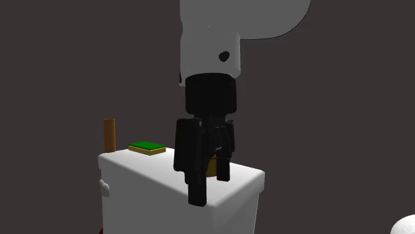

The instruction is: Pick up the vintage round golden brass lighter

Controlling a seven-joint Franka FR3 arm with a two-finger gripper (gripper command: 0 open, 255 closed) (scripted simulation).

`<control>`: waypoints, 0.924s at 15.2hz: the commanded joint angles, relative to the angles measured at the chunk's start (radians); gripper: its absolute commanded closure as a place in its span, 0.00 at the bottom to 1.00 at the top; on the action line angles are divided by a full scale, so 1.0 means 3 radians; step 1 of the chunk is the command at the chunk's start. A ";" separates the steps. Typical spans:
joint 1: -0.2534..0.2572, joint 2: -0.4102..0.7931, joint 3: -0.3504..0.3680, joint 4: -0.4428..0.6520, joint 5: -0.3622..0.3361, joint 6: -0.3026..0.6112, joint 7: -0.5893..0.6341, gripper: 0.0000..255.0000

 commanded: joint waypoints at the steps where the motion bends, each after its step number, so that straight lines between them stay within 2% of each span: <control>1: 0.0000 0.0000 0.0000 0.0000 0.0000 0.0000 0.0000 0.00; 7: -0.0115 0.0483 -0.0296 0.0532 -0.0283 -0.0025 -0.0368 0.00; 14: -0.0196 0.1112 -0.0601 0.1302 -0.0484 -0.0106 -0.0789 0.00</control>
